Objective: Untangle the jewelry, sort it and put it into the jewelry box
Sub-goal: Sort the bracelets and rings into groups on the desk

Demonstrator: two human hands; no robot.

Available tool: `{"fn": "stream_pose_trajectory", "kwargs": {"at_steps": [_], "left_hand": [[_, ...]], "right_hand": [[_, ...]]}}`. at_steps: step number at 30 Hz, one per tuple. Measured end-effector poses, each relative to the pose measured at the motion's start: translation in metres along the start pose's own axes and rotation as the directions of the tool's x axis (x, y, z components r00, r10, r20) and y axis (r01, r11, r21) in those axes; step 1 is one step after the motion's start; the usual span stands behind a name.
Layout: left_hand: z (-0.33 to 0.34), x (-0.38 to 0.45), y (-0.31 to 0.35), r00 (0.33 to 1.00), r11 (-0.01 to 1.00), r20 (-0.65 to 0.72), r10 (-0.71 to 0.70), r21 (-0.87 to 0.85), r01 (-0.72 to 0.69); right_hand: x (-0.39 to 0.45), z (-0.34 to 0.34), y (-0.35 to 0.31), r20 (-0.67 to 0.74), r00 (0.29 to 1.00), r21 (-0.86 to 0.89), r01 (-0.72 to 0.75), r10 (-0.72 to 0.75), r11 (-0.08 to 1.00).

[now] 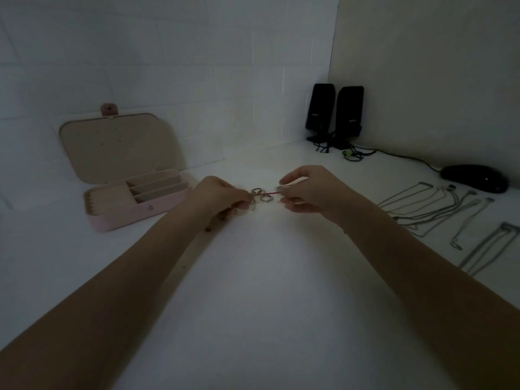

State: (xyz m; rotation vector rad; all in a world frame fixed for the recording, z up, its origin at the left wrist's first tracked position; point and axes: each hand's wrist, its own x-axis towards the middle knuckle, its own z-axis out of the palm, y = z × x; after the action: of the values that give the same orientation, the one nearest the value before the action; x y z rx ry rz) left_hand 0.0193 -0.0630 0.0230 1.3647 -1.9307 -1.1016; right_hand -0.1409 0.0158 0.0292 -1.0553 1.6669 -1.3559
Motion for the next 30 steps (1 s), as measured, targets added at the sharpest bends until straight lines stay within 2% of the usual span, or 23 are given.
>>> {"fn": "stream_pose_trajectory", "kwargs": {"at_steps": [1,3,5,6,9,11,14,16,18,20,23,27,30], "left_hand": [[-0.002,0.001,-0.001,1.0,0.998,-0.023,-0.006,0.055,0.008],[-0.002,0.001,-0.003,0.999,0.99,-0.042,-0.001,0.14,0.007],[-0.001,0.0,-0.003,0.999,0.986,-0.033,0.01,0.166,-0.004],[0.0,0.0,-0.003,0.999,0.986,-0.026,0.035,0.164,-0.031],[0.005,-0.002,0.002,0.981,0.977,0.061,0.185,0.093,-0.19],[0.007,-0.007,0.007,0.965,0.974,0.144,0.22,0.018,-0.225],[0.002,-0.012,0.012,0.942,0.988,0.3,0.152,-0.016,-0.155],[0.0,-0.014,0.011,0.902,0.995,0.423,0.081,0.014,-0.096],[0.0,-0.014,0.01,0.877,0.997,0.477,0.05,0.033,-0.075],[0.0,-0.011,0.009,0.891,0.999,0.452,0.034,0.013,-0.045],[-0.003,-0.007,0.008,0.925,0.997,0.38,0.003,-0.076,0.028],[-0.004,-0.007,0.009,0.95,0.999,0.308,-0.049,-0.007,0.054],[-0.005,-0.006,0.009,0.95,0.988,0.29,-0.117,0.128,0.083]], "right_hand": [[0.0,0.0,0.002,-0.02,1.0,-0.036,-0.015,0.014,0.999],[0.001,0.0,0.005,-0.069,0.998,-0.223,-0.005,-0.011,0.975],[0.001,0.001,0.005,-0.038,0.998,-0.374,0.026,-0.043,0.927],[0.0,0.001,0.004,0.004,0.999,-0.378,0.036,-0.037,0.925],[-0.007,0.006,-0.004,0.151,0.988,-0.259,0.052,-0.013,0.965],[-0.01,0.01,-0.009,0.184,0.983,-0.169,0.06,-0.028,0.984],[-0.01,0.009,-0.009,0.115,0.993,-0.091,0.05,-0.039,0.995],[-0.01,0.007,-0.008,0.077,0.997,-0.043,0.025,-0.022,0.999],[-0.009,0.007,-0.008,0.057,0.998,0.024,0.033,-0.034,0.999],[-0.007,0.007,-0.007,-0.011,0.997,0.013,0.08,-0.08,0.997],[-0.001,0.003,-0.001,-0.106,0.983,-0.15,0.131,-0.148,0.98],[0.0,0.003,0.006,-0.038,0.997,-0.315,0.056,-0.072,0.947],[0.001,0.004,0.007,-0.018,0.993,-0.42,0.096,-0.114,0.902]]}}
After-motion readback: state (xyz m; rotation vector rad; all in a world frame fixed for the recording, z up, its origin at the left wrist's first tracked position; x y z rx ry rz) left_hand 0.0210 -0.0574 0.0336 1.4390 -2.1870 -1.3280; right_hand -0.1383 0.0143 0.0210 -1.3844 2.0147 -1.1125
